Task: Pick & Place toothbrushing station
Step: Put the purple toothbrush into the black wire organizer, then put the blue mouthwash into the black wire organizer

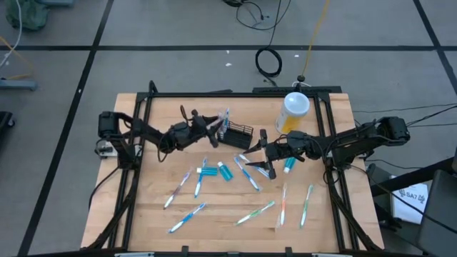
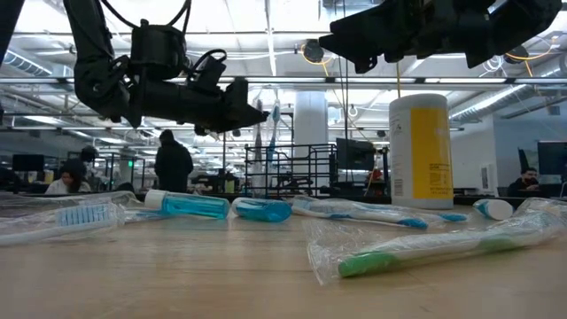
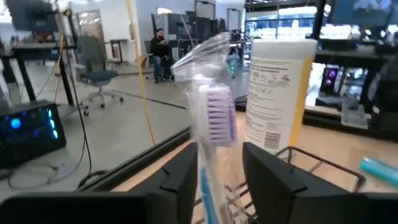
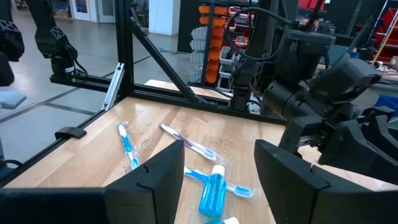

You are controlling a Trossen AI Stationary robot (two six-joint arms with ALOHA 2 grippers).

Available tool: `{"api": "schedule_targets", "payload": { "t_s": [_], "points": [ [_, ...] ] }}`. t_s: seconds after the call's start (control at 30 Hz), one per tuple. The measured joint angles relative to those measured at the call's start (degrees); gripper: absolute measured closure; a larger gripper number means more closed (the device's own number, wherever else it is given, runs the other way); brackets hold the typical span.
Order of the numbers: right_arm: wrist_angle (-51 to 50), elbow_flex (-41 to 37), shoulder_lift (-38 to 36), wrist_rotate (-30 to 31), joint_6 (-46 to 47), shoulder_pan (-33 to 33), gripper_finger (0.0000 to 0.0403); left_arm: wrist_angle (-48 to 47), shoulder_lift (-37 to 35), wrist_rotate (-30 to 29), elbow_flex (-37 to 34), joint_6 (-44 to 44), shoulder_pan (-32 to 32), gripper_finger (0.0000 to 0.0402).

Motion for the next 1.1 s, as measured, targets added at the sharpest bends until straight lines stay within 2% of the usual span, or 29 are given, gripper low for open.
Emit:
{"api": "schedule_targets", "payload": {
  "t_s": [0.13, 0.27, 0.47, 0.57, 0.67, 0.8, 0.93, 1.1],
  "points": [
    [0.0, 0.0, 0.0, 0.0, 0.0, 0.0, 0.0216, -0.1, -1.2, -1.3, 0.0, 6.5, -1.9, 0.0234],
    [-0.6, 0.0, 0.0, 0.0, 0.0, 0.0, 0.0216, 0.0, -5.4, -5.9, 0.0, 7.9, -3.6, 0.0211],
    [-0.9, 0.0, 0.0, 0.0, 0.0, 0.0, 0.0216, -2.6, -14.1, -3.8, 0.0, 11.2, -6.8, 0.0198],
    [-0.8, 0.0, 0.0, 0.0, 0.0, 0.0, 0.0216, -10.0, -19.4, -3.5, 0.0, 13.5, -9.0, 0.0202],
    [-0.5, 0.0, 0.0, 0.0, 0.4, 0.0, 0.0216, -20.5, -24.4, -4.0, 0.0, 12.2, -10.9, 0.0208],
    [0.9, 0.0, 0.0, 1.5, 8.0, 0.1, 0.0216, -34.9, -30.4, -6.4, 0.0, 5.8, -12.3, 0.0214],
    [1.0, 0.0, 0.0, 2.4, 13.3, 0.6, 0.0216, -47.8, -34.9, -5.9, 0.0, -3.8, -12.6, 0.0215],
    [1.2, 0.7, 1.7, 12.6, 12.6, 5.9, 0.0216, -60.2, -38.0, -4.9, 0.0, -11.1, -11.9, 0.0215]
  ]
}}
